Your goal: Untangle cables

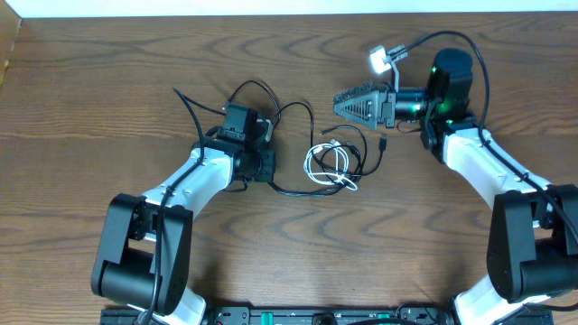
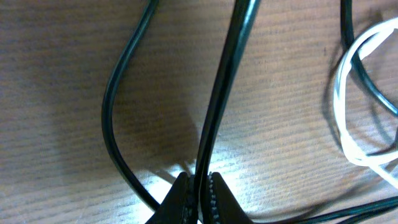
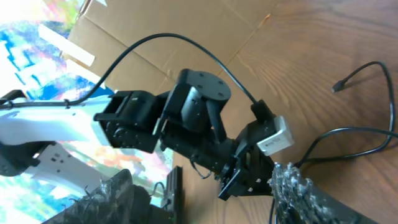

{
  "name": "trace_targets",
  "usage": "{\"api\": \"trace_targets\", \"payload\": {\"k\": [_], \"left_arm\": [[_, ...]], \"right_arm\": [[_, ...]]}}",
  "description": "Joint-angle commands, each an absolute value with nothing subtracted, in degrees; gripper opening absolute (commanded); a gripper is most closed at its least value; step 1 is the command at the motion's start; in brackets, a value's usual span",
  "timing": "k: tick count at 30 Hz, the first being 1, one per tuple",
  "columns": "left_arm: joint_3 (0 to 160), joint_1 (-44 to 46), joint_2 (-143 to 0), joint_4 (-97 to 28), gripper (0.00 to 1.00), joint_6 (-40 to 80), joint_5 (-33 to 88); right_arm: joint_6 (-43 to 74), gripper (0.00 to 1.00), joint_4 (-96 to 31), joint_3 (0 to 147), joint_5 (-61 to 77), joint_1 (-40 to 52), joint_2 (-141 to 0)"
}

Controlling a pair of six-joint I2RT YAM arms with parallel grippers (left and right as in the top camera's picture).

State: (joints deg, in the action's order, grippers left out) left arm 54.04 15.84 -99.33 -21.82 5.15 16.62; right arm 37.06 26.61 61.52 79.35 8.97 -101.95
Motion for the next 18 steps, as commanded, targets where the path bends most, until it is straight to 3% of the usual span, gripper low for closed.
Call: {"api": "trace_targets", "payload": {"k": [1,3,9,13,18], "left_arm": [[54.61,15.66,-99.24,-23.31,0.07,-0.69,19.94],[54.61,15.66,-99.24,-24.43,0.07,-3.49,21.78],[54.61,15.66,-99.24,-25.87,0.07,-7.77,21.91],[54.61,15.66,-99.24,-25.69,0.07,-8.97,23.53],[54.61,15.66,-99.24,-25.41,0.07,-12.62,29.80]], "right_arm": [[33.08,0.79,22.72,60.49,79.96,9.98,-101.97],[28.38,0.80,16.49,59.57,74.89,10.07,-101.97],[8.10,0.68,-7.05,59.18,59.57,10.13,-101.97],[-4.38,0.70,-21.67,59.20,52.58,10.22,-101.97],[-11.46,0.78,-32.75,59.18,50.30,11.09,-101.97]]}}
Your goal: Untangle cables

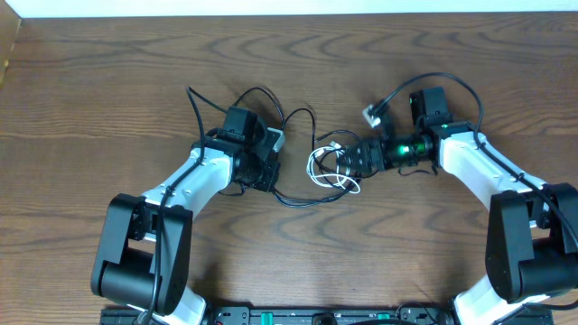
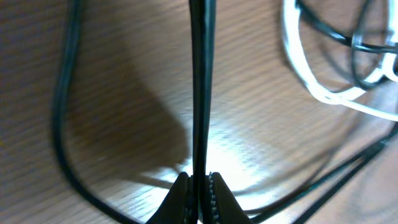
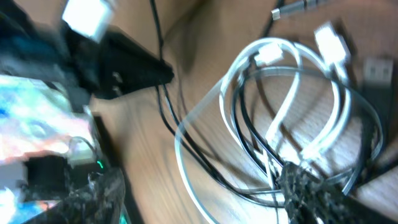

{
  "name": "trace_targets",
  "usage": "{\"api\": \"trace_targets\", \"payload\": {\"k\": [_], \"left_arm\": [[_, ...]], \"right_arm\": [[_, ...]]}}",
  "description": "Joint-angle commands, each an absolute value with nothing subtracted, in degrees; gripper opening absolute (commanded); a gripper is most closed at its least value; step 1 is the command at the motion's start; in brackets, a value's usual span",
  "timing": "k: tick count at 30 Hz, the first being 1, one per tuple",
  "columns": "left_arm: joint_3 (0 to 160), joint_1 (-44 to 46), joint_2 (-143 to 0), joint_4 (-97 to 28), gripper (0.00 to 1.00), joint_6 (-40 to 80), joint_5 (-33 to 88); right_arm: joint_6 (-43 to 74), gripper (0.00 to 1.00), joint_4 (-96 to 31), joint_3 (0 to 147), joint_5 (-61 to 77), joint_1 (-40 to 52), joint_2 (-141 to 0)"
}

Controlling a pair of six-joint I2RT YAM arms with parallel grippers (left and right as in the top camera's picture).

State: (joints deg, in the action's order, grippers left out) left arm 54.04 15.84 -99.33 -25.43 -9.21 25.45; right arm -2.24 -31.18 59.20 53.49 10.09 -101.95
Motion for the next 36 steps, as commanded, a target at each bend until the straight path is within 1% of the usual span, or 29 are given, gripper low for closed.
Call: {"api": "trace_targets", "payload": {"k": [1,5,7,8,10,12,13,14,15,17,18,22,31,33,36], "left_arm": [[54.61,15.66,-99.24,-25.34,0.08,-12.64,29.80],[54.61,15.66,-99.24,-25.23,0.07,-12.60,29.80],[54.61,15.66,-99.24,-25.23,0.08,-12.60,29.80],[54.61,15.66,-99.24,-25.23,0.08,-12.60,29.80],[54.61,15.66,-99.24,-25.23,0.08,-12.60,29.80],[54.61,15.66,-99.24,-25.23,0.07,-12.60,29.80],[54.61,15.66,-99.24,-25.23,0.08,-12.58,29.80],[54.61,15.66,-99.24,-25.23,0.08,-12.58,29.80],[54.61,15.66,-99.24,-25.23,0.07,-12.58,29.80],[54.61,15.66,-99.24,-25.23,0.07,-12.58,29.80],[54.61,15.66,-99.24,-25.23,0.08,-12.58,29.80],[54.61,15.66,-99.24,-25.23,0.07,-12.53,29.80],[54.61,15.66,-99.24,-25.21,0.07,-11.88,29.80],[54.61,15.66,-99.24,-25.21,0.07,-11.75,29.80],[54.61,15.66,-99.24,-25.21,0.08,-11.73,29.80]], "right_arm": [[-11.46,0.79,-33.82,59.18,50.28,11.77,-101.97],[-14.15,0.80,-37.76,59.18,49.28,15.00,-102.02],[-15.05,0.80,-39.00,59.18,46.63,17.28,-102.02],[-15.05,0.80,-39.35,59.18,45.04,18.35,-102.02],[-15.05,0.73,-40.25,59.18,41.67,20.73,-102.02],[-15.07,0.63,-41.21,59.18,38.68,23.00,-102.02],[-15.07,0.54,-41.45,59.18,37.45,23.88,-102.02],[-15.07,0.45,-41.58,59.18,36.45,24.53,-102.02],[-15.09,0.33,-41.58,59.18,35.57,24.97,-102.02],[-15.09,0.04,-41.47,59.18,34.61,25.41,-102.02],[-15.09,0.01,-41.45,59.18,34.65,25.45,-102.02],[-15.07,0.01,-41.19,59.18,36.25,25.43,-102.02],[-18.46,0.01,-42.54,59.16,48.49,25.12,-102.04],[-18.15,0.01,-42.70,59.09,49.32,25.12,-102.06],[-15.97,0.10,-42.54,58.63,49.04,25.17,-102.74]]}}
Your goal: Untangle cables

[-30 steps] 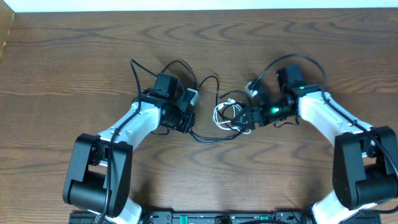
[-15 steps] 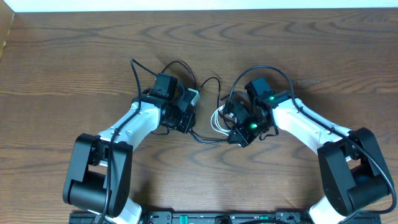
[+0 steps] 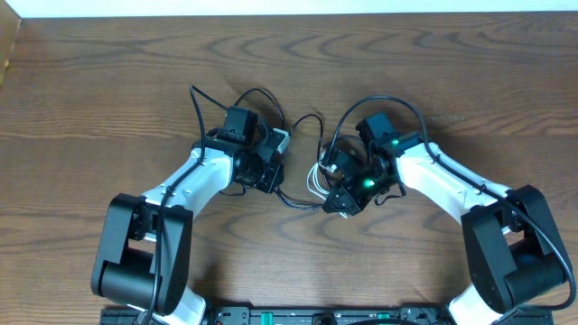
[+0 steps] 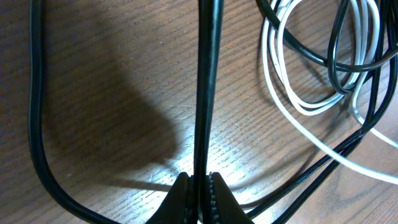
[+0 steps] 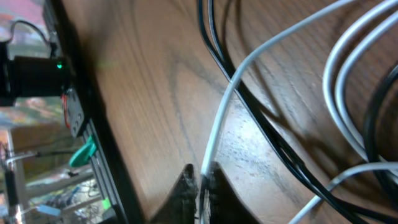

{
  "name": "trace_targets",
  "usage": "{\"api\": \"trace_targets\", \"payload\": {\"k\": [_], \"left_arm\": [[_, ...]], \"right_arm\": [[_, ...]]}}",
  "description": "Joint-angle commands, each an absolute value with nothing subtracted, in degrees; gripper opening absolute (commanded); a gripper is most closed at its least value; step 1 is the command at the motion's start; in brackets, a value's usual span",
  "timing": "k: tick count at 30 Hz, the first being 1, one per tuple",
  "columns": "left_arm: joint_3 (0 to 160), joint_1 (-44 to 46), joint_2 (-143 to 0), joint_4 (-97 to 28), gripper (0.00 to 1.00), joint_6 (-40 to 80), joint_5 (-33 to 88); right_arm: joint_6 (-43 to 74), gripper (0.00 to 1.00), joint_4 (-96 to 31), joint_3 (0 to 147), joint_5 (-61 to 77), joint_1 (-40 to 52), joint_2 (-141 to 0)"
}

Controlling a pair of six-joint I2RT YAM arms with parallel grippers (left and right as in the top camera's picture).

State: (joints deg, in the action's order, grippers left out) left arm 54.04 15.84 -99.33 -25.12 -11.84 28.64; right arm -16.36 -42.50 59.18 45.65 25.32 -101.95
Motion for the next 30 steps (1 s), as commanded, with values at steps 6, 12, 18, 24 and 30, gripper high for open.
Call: {"api": "trace_targets", "payload": {"k": [6,12,18,24,30], "left_arm": [[54.61,15.66,-99.24,-25.21,0.07,-11.62,29.82],[54.61,15.66,-99.24,-25.21,0.07,-11.51,29.80],[54.61,15.66,-99.24,-24.84,0.08,-11.51,29.80],[54.61,15.66,-99.24,-24.56,0.07,-11.53,29.45],[54.61,15.66,-99.24,-24.56,0.08,-11.53,28.95]], "right_arm": [[-9.56,0.17,-39.81,58.28,49.39,25.23,-108.20],[-8.16,0.04,-38.44,58.28,55.33,23.40,-112.55],[-9.28,0.01,-38.33,58.28,61.78,21.34,-111.39],[-18.59,0.01,-38.33,58.39,75.33,21.32,-108.55],[-19.44,0.01,-37.71,58.76,81.71,20.51,-102.04]]}}
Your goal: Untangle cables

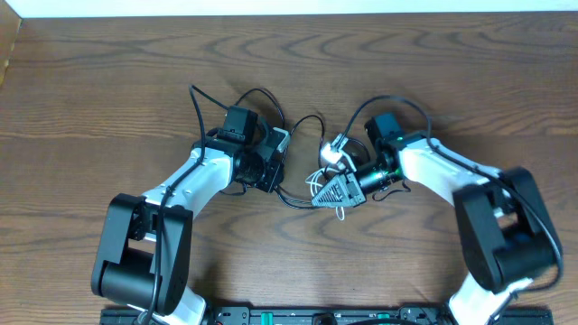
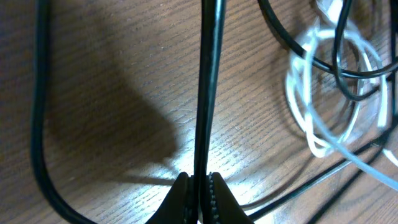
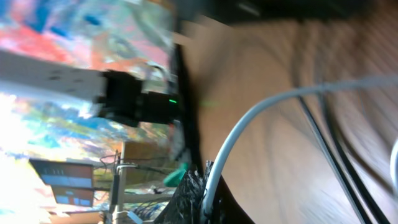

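A tangle of cables lies mid-table: a black cable (image 1: 256,92) looping at the back left and a white cable (image 1: 319,178) coiled in the middle. My left gripper (image 1: 276,164) is shut on a straight run of the black cable (image 2: 209,81), pinched at the fingertips (image 2: 199,185) just above the wood. The white coil (image 2: 329,106) lies to its right, crossed by black strands. My right gripper (image 1: 316,200) lies low, pointing left, in front of the coil. It is shut on a strand of the white cable (image 3: 273,102), which arcs out of my jaws (image 3: 205,186).
The wooden table (image 1: 108,63) stretches round the tangle. A cardboard edge (image 1: 7,45) stands at the far left corner. The arms' base rail (image 1: 298,316) runs along the front edge. Both arms reach in toward the middle.
My right wrist has turned, so the gripper now lies pointing left with the white strand still in it. The white coil has bunched up and shifted. The left gripper has not moved.
My left gripper held the black cable throughout and shifted slightly right early on. The right gripper was raised at the back right, away from the cables. Then it was down at the white coil, then shut on a white strand at the coil's front, and now turned.
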{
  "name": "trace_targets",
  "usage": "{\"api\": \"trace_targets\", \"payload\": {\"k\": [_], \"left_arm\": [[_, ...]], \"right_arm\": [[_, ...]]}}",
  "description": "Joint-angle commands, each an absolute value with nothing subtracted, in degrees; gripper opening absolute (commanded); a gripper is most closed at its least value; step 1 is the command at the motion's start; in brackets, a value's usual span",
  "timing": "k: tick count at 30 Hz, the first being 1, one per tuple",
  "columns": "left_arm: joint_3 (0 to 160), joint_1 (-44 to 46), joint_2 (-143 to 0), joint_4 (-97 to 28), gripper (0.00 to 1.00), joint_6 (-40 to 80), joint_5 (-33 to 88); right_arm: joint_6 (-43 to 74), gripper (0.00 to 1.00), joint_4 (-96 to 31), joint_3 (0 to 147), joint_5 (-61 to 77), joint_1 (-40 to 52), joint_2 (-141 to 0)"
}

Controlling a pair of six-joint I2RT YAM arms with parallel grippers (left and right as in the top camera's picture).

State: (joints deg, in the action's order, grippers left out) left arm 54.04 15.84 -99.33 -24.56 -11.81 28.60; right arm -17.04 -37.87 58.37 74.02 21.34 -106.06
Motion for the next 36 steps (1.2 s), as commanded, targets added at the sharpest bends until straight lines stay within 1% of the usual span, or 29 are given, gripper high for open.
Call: {"api": "trace_targets", "payload": {"k": [1,6,8,13,17,20,28,36], "left_arm": [[54.61,15.66,-99.24,-24.56,0.08,-11.53,28.95],[54.61,15.66,-99.24,-24.16,0.08,-11.53,28.95],[54.61,15.66,-99.24,-24.16,0.08,-11.53,28.95],[54.61,15.66,-99.24,-24.16,0.08,-11.53,28.93],[54.61,15.66,-99.24,-24.14,0.08,-11.53,28.93],[54.61,15.66,-99.24,-24.14,0.08,-11.53,28.93],[54.61,15.66,-99.24,-23.53,0.08,-11.55,28.91],[54.37,15.66,-99.24,-23.49,0.08,-11.55,27.66]], "right_arm": [[-18.33,0.01,-37.47,59.02,81.65,20.08,-100.47],[-9.63,0.01,-31.66,59.51,81.60,17.61,-91.88],[-4.23,0.01,-26.92,59.53,81.49,16.45,-88.20],[11.73,0.01,-10.13,59.53,79.90,13.85,-79.57],[19.94,0.01,-0.03,59.53,75.02,12.21,-75.09],[24.29,0.01,4.78,59.53,71.26,11.18,-73.38],[41.89,0.01,16.32,59.53,57.01,10.70,-73.01],[43.70,0.01,18.48,59.53,46.54,10.17,-73.01]]}}
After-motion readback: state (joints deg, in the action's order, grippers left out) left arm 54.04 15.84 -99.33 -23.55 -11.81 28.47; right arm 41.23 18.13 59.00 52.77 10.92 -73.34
